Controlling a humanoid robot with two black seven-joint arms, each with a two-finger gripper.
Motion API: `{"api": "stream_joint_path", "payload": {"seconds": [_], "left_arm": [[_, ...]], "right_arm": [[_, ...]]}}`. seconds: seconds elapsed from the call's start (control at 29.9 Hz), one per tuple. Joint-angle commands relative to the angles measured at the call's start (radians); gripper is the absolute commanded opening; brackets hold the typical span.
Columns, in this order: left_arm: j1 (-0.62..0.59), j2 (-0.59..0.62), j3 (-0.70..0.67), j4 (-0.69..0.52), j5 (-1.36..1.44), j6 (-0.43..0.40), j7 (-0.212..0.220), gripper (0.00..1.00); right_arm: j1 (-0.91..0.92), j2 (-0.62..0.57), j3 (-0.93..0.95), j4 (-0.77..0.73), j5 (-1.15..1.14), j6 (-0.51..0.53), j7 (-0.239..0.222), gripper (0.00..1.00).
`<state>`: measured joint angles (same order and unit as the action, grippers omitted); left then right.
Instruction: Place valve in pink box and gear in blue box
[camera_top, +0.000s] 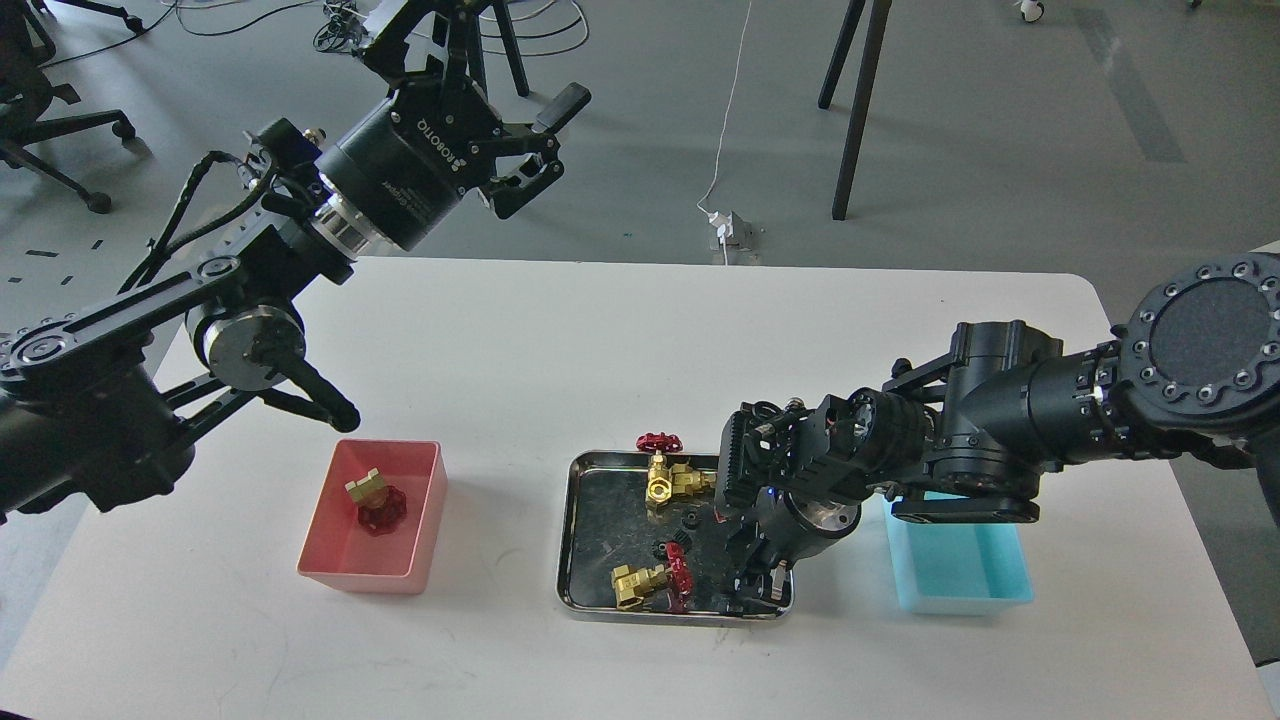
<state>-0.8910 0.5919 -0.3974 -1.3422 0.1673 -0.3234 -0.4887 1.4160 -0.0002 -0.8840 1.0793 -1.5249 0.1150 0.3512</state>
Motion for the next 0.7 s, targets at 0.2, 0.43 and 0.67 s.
{"api": "stream_joint_path", "payload": {"seconds": [0.2,0.43,0.67], "left_arm": [[0.007,-0.004,0.000,0.000,0.000,0.000,0.000,0.99],[0.014,-0.004,0.000,0.000,0.000,0.000,0.000,0.99],[0.021,-0.012,0.000,0.000,0.000,0.000,0.000,0.99]], "right_arm": [[-0.002,0.000,-0.023,-0.002,0.000,0.000,0.003,0.41],[-0.002,0.000,-0.024,-0.002,0.000,0.000,0.003,0.33],[0.000,0.000,-0.023,-0.002,0.002,-0.002,0.002,0.30]]}}
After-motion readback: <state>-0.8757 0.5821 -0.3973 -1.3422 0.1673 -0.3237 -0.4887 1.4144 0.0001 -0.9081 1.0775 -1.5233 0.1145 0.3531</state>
